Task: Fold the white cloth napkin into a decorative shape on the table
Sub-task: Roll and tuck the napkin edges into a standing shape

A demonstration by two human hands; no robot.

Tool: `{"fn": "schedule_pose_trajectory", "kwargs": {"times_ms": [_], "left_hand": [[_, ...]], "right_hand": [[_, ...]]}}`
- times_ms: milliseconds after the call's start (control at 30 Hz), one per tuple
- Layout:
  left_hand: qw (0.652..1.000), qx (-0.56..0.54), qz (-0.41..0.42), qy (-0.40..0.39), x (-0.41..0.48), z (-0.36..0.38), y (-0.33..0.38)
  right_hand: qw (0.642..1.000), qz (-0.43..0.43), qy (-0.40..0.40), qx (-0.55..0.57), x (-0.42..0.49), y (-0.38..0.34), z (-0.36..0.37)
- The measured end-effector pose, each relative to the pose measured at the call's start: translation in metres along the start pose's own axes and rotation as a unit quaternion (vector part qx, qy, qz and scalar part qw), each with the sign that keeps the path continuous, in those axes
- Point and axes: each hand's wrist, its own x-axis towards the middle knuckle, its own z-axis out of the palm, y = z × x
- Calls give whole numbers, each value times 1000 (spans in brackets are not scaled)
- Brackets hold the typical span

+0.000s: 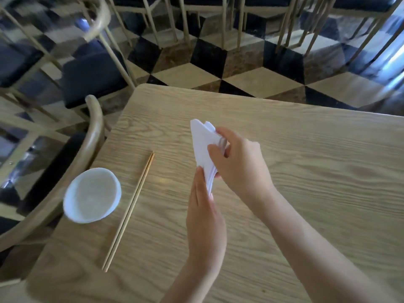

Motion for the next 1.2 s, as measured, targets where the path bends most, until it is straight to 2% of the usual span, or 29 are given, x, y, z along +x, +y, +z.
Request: {"fn": "schedule_pose_trajectory", "kwargs": {"times_ms": [200, 300, 367, 433, 467, 600, 700, 800, 933, 1033, 1200], "left_hand": [[997, -52, -50, 8, -22, -31, -56], [998, 0, -57, 16, -33, -41, -88], [998, 44, -48, 12, -37, -45, -103], [996, 75, -36, 9, -41, -46, -110], [996, 79, -30, 10, -43, -47, -112], [999, 38, -20, 10, -50, -55, -111], [999, 16, -42, 10, -49, -60, -113], [999, 38, -34, 1, -51, -67, -118], [998, 51, -41, 6, -57, -81, -124], [997, 61, -57, -4, -60, -86, -131], [989, 58, -133, -8, -60, -88, -127]], "right_hand": [[996, -8, -57, -65, -30, -13, 58], [994, -12, -108, -26, -45, -12, 74], [994, -7, -107, 4, -43, -2, 77], [996, -23, -73, -40, -27, 17, 77], [992, -46, -80, -82, -18, 25, 76], [945, -165, -191, -210, 13, 43, 84], [929, -189, -191, -253, 24, 41, 88], [905, -195, -203, -318, 31, 37, 91], [842, -217, -249, -426, 34, 35, 92], [826, -220, -297, -425, 32, 34, 85], [791, -206, -378, -435, 35, 44, 60]]}}
